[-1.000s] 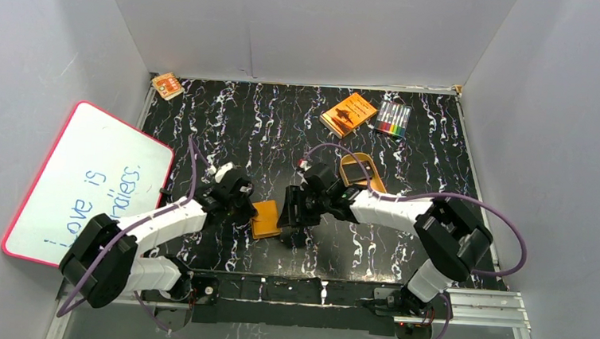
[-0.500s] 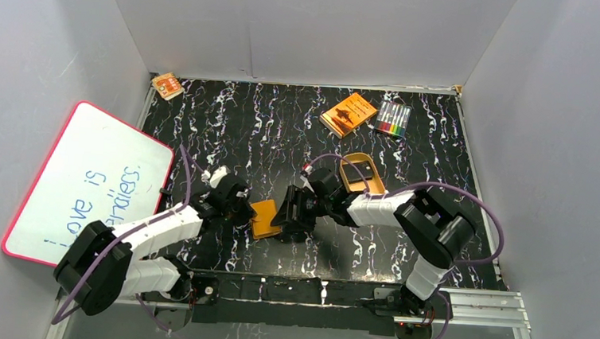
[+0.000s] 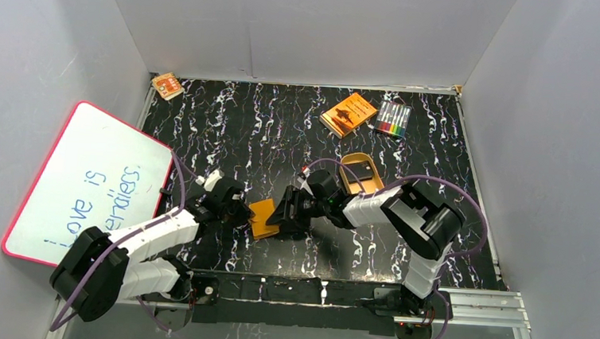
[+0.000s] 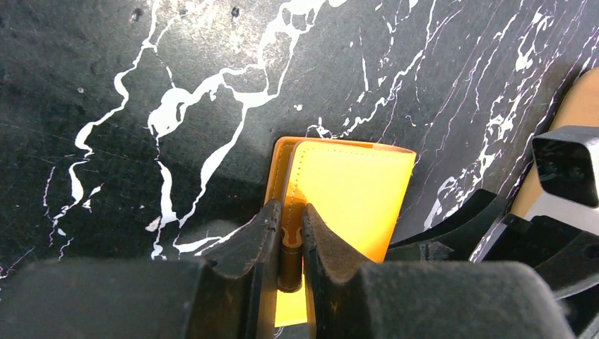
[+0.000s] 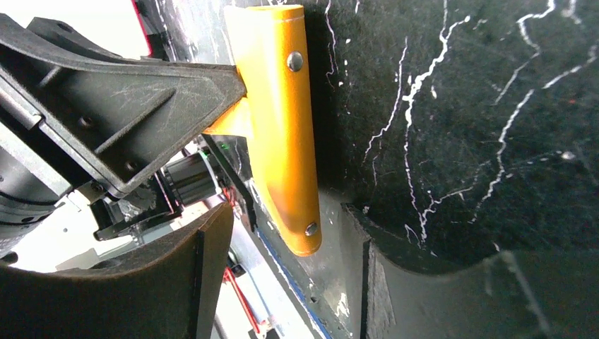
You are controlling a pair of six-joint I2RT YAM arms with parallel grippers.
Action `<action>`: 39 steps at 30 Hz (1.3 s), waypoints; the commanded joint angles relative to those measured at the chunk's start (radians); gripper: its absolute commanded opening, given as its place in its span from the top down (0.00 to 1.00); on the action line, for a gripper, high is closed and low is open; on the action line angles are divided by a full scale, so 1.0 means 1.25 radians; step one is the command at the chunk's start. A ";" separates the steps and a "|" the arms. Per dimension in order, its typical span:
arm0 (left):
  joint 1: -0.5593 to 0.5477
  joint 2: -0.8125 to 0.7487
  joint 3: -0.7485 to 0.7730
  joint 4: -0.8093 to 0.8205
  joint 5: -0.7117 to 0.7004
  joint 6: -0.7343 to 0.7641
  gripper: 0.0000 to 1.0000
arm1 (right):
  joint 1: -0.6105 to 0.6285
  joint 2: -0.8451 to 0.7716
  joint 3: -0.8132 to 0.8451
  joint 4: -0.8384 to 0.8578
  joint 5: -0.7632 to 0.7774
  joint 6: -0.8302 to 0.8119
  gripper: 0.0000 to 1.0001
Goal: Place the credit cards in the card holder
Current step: Close the card holder at the center of the board.
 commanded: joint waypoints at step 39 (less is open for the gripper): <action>0.072 -0.273 0.488 -0.473 -0.123 0.129 0.09 | 0.061 -0.340 0.357 -0.731 0.539 -0.676 1.00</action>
